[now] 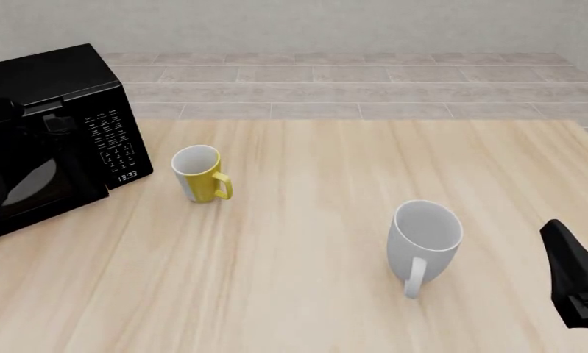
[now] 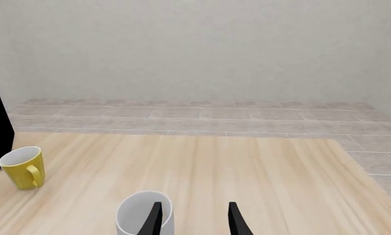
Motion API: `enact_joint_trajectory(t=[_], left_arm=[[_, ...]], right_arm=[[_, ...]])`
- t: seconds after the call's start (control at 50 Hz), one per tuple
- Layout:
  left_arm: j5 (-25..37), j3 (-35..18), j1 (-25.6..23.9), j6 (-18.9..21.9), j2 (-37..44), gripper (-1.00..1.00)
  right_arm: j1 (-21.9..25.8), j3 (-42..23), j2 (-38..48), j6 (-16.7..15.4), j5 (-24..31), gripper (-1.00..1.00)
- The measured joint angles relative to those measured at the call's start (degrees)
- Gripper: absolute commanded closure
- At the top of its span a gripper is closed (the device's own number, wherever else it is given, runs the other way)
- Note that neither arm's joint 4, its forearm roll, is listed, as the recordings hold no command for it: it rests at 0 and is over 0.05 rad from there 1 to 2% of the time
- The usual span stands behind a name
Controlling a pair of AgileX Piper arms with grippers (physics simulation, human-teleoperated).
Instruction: Close the microwave.
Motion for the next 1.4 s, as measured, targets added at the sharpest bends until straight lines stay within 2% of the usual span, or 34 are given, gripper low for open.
enact_joint_trajectory(t=[0.58,0.84,1.02,1.14,1.22,1.4], left_arm=[[-0.1,-2.6,1.5,-4.5,2.3,-1.00],[-1.0,-2.6,1.9,-9.1,2.5,-1.00],[-2.5,-0.6,-0.1,-6.4,1.9,-1.00],[-3.6,4.4,-2.4,-4.3,-2.7,-1.00],[-2.9,8.3,-3.8,-3.0,-8.5,-1.00],[4.0,15.7,-7.0,-0.1,-26.4,-1.00]], right_arm=[[0.0,0.6,1.5,0.1,-1.8,-1.00],[0.0,0.8,2.1,-0.5,-2.4,-1.00],[0.1,0.9,2.2,-0.8,-2.6,-1.00],[0.1,0.9,2.3,-0.9,-2.6,-1.00],[0.1,0.9,2.2,-1.0,-2.4,-1.00],[0.3,0.9,1.4,-1.2,-1.6,-1.00]])
